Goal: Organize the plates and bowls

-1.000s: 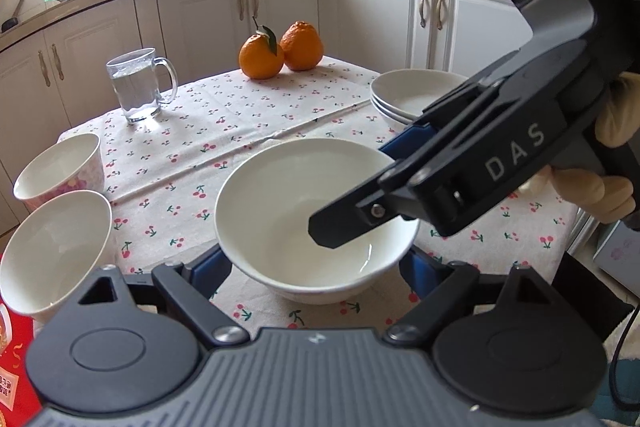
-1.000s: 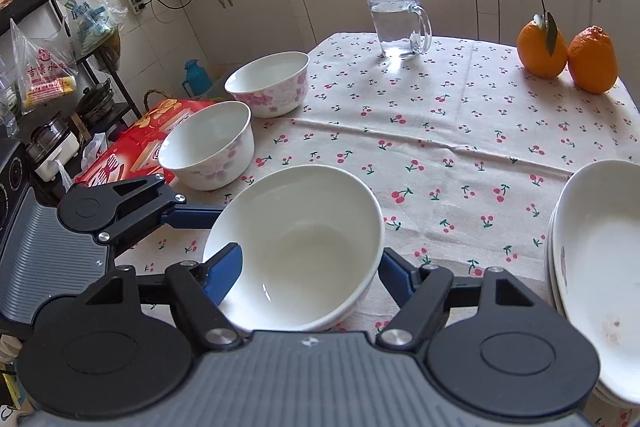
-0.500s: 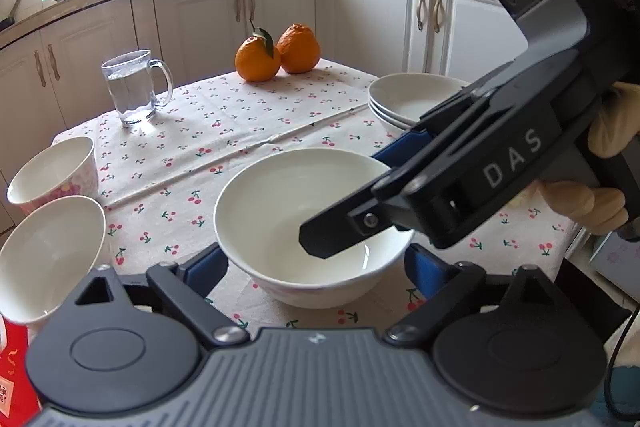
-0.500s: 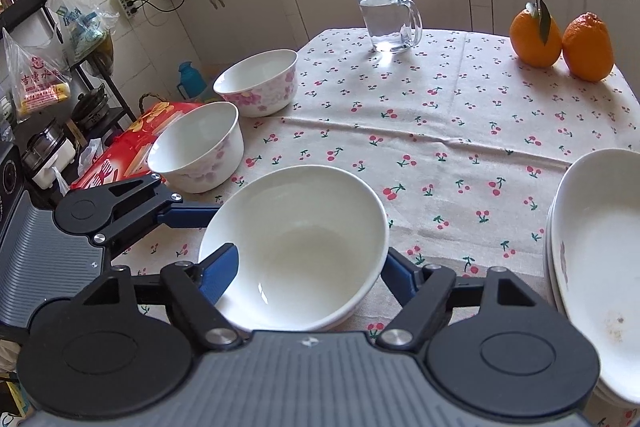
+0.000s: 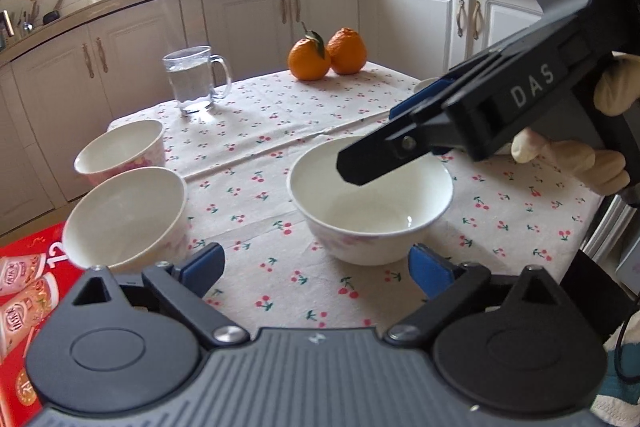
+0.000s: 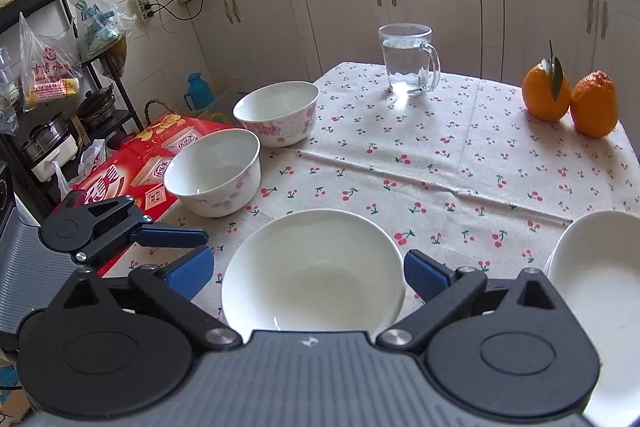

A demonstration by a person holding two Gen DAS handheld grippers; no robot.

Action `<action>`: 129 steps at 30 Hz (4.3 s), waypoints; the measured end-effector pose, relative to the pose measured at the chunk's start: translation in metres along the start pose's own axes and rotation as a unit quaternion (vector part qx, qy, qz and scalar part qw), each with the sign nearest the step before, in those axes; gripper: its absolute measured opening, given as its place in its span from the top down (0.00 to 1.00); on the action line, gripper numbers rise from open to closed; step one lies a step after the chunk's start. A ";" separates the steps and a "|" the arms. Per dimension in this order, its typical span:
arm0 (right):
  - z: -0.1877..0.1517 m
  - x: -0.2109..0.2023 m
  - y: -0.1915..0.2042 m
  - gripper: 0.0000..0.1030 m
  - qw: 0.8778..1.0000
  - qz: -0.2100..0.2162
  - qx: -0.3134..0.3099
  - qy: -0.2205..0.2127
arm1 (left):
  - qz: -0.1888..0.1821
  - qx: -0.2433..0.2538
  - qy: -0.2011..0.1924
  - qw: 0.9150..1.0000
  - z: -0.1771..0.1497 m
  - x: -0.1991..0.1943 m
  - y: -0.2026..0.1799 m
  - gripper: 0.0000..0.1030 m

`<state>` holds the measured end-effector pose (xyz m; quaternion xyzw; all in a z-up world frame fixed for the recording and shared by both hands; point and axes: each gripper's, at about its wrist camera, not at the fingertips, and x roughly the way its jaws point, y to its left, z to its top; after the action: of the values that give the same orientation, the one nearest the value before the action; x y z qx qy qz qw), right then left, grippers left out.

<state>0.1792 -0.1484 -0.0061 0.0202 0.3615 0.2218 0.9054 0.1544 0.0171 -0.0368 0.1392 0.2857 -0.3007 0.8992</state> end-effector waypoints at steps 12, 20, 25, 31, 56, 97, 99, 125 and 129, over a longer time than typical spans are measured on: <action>0.037 0.034 0.036 0.00 0.998 0.015 -0.065 0.002 | 0.118 -0.029 -0.001 0.993 -0.018 -0.008 0.057 0.05; 0.062 0.076 0.057 0.00 0.995 0.047 -0.083 0.019 | 0.136 -0.024 -0.004 0.990 -0.017 0.010 0.082 0.05; 0.078 0.107 0.061 0.01 0.994 0.066 -0.075 0.042 | 0.128 -0.024 -0.004 0.991 -0.018 0.019 0.090 0.05; 0.087 0.136 0.062 0.03 0.993 0.079 -0.059 0.064 | 0.124 -0.030 -0.006 0.992 -0.016 0.026 0.093 0.06; 0.086 0.153 0.059 0.25 0.991 0.104 -0.039 0.079 | 0.099 -0.056 -0.012 0.993 -0.010 0.033 0.106 0.07; 0.044 -0.002 0.018 0.25 0.996 0.084 -0.020 0.009 | 0.029 -0.030 -0.020 0.999 0.043 -0.017 0.000 0.09; 0.038 -0.008 0.010 0.25 0.997 0.076 -0.014 0.010 | 0.020 -0.028 -0.020 0.999 0.045 -0.012 -0.006 0.09; 0.006 -0.007 -0.030 0.25 0.998 0.050 0.021 0.033 | -0.016 -0.029 0.027 0.999 0.045 0.027 -0.029 0.09; 0.006 -0.005 -0.028 0.25 0.998 0.047 0.019 0.035 | -0.018 -0.030 0.027 0.999 0.045 0.027 -0.028 0.08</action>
<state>0.1909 -0.1748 -0.0043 0.0464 0.3959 0.2581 0.8801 0.1740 -0.0358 -0.0193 0.1151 0.3211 -0.3048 0.8892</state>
